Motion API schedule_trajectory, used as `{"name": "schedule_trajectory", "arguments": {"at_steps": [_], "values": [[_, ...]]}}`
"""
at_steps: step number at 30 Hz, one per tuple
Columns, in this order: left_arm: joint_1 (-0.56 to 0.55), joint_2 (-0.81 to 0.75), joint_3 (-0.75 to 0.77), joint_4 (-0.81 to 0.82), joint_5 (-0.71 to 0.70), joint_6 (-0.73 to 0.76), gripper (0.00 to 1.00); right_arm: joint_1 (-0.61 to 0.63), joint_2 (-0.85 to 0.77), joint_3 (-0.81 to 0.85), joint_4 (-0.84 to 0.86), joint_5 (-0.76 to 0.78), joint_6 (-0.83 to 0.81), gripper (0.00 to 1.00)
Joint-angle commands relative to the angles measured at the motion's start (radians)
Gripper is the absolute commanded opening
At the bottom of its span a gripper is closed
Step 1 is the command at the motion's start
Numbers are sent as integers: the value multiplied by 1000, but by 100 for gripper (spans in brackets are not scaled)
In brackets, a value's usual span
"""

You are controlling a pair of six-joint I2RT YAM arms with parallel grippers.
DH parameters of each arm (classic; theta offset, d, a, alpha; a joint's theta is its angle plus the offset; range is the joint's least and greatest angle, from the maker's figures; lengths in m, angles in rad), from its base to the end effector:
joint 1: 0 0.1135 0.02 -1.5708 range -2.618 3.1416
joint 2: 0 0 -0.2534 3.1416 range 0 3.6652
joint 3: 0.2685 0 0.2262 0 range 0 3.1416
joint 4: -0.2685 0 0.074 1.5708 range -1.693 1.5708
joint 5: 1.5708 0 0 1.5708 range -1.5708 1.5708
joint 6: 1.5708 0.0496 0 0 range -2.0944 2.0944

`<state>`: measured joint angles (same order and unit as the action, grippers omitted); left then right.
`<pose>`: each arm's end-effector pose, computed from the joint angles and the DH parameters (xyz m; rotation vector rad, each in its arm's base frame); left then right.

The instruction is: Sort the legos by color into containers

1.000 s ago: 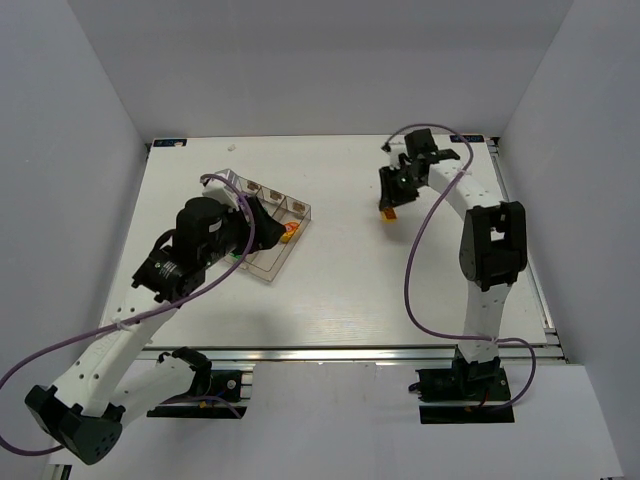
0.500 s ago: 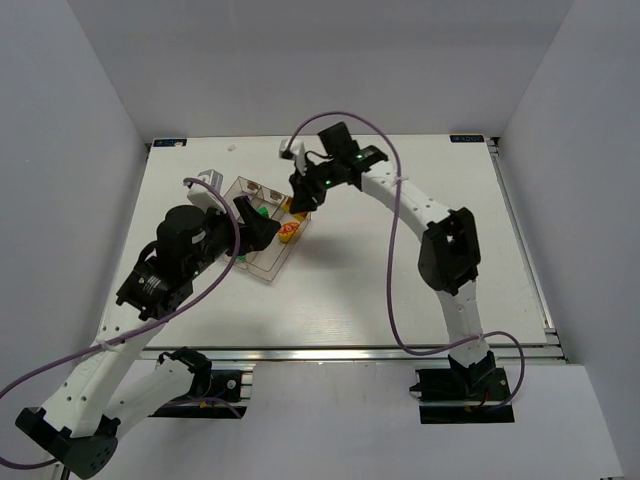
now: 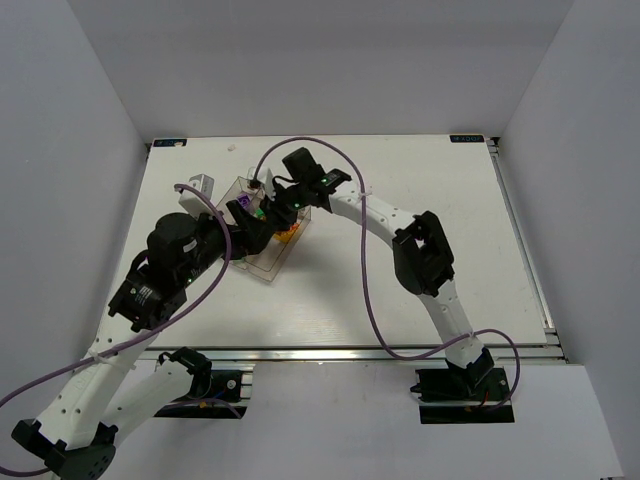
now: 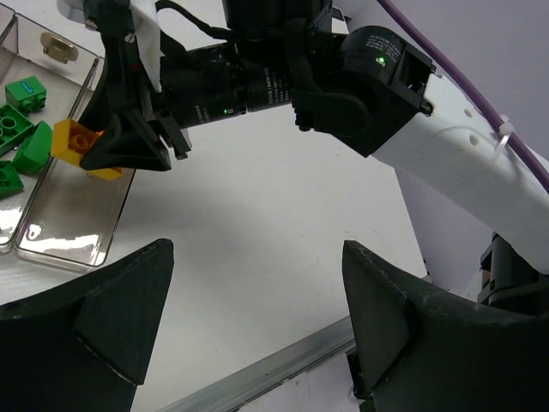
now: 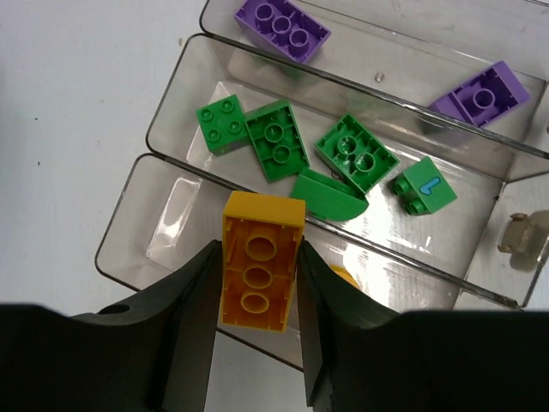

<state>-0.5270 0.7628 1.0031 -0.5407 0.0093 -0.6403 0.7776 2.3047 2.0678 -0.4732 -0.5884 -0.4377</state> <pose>0.1315 -0.0771 0.3622 -0.1039 1.9498 -0.8007 0.3393 0.3727 0.2337 -1.5443 1.6716 0.8481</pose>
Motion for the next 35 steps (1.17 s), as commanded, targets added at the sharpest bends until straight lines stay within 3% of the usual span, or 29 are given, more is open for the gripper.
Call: {"name": "schedule_trajectory", "arguments": {"at_steps": [1,2,3,4,6,12,17,20,25,32,35], "values": [[1,-13,-12,-1,6,-9,89,23,-2,9,48,21,-7,37],[1,-13,-14,1,6,-9,89,25,-2,2,45,22,-7,45],[1,-14,-15,2,4,-9,89,25,-4,0,42,28,-4,63],[1,-14,-18,5,6,-10,89,26,-4,0,30,35,-3,69],[1,-14,-20,10,6,-10,89,25,-19,2,25,35,16,77],[1,-16,-34,41,14,-10,89,-33,-135,11,5,62,128,89],[1,-10,-78,88,50,-9,90,-144,-279,-36,-80,111,375,89],[1,10,-118,136,98,-9,93,-237,-439,-175,-129,183,401,89],[1,91,-147,208,146,5,98,-294,-576,-335,-212,458,375,89],[1,199,-118,254,189,45,98,-343,-910,-736,-26,498,327,89],[1,211,-123,280,199,47,98,-357,-985,-823,27,510,317,90]]}}
